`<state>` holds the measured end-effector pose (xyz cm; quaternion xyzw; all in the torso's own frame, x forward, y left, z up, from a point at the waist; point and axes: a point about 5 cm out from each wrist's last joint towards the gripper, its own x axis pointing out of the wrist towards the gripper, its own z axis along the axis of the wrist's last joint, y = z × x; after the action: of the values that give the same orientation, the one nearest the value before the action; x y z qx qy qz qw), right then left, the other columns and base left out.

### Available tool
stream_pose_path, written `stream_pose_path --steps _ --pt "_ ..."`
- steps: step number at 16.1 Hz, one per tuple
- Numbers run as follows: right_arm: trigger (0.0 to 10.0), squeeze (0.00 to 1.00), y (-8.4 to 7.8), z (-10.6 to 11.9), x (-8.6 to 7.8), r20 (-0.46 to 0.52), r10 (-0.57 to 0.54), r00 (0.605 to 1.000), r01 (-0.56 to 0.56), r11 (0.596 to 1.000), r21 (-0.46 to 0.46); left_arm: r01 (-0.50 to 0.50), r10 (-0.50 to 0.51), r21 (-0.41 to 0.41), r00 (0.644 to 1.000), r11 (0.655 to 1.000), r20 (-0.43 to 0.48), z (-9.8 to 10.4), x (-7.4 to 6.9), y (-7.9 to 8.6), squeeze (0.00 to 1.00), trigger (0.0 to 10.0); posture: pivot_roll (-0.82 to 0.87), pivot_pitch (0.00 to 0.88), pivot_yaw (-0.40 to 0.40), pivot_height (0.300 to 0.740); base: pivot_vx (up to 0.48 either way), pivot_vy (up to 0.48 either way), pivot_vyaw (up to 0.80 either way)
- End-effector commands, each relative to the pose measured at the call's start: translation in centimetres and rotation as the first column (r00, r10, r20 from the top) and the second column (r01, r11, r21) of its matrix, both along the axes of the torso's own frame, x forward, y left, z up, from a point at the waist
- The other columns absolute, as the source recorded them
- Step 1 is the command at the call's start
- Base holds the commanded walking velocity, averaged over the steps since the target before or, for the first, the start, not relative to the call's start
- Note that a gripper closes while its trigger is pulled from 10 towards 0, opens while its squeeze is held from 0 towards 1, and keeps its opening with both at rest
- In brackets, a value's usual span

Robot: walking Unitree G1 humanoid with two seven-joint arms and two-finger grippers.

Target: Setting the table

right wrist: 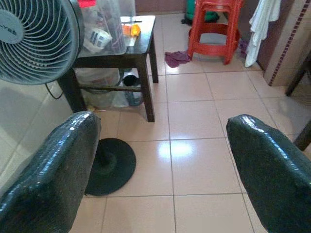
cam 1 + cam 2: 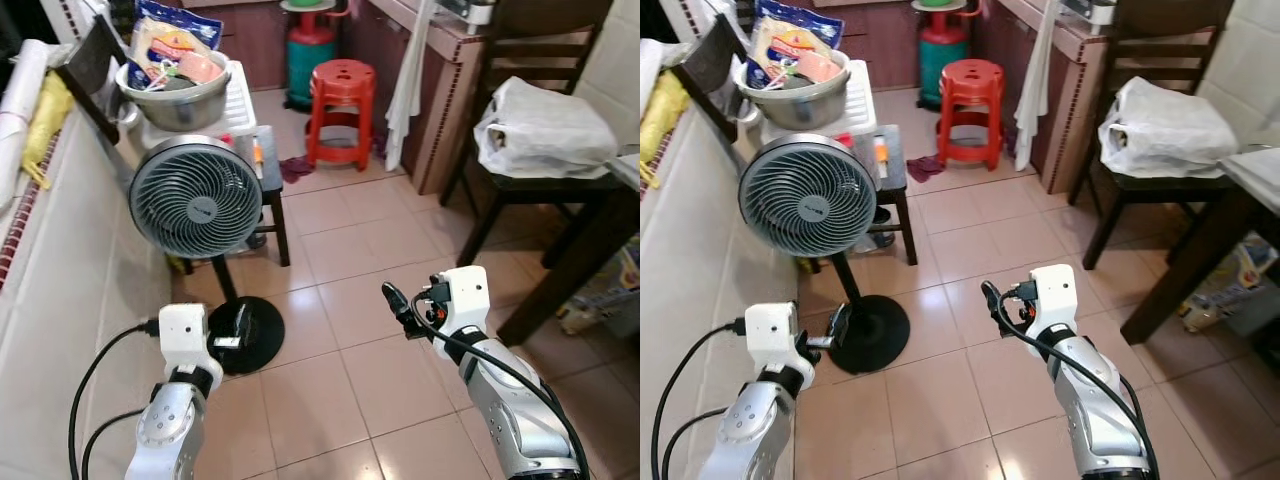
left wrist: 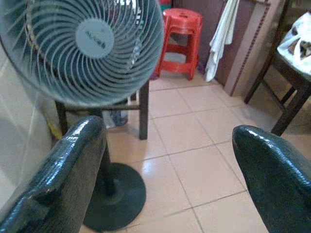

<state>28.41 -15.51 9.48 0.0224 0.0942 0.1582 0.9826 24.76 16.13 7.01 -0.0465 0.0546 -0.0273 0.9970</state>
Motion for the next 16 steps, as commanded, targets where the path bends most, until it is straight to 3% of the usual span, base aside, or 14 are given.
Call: stream_pose_path --steps 1,7,16 --pt "10.0 0.00 0.16 0.01 0.07 -0.003 0.009 1.000 -0.009 1.000 0.004 -0.013 0.013 0.000 1.000 1.000 0.000 -0.10 -0.12 0.37 0.00 10.0 -0.07 0.053 0.037 0.740 0.000 0.000 -0.69" --pt "10.0 0.00 0.41 0.05 0.11 0.005 0.021 1.000 -0.021 1.000 0.000 -0.009 0.009 0.042 1.000 0.999 0.018 -0.06 -0.22 0.79 0.00 10.0 -0.06 0.051 0.035 0.740 0.000 0.000 -0.70" --pt "10.0 0.00 0.48 -0.01 -0.13 0.006 0.027 1.000 -0.027 1.000 0.000 0.029 -0.030 0.022 0.999 0.999 0.023 -0.16 -0.53 0.33 0.00 10.0 -0.07 0.059 0.037 0.740 0.058 0.000 -0.70"
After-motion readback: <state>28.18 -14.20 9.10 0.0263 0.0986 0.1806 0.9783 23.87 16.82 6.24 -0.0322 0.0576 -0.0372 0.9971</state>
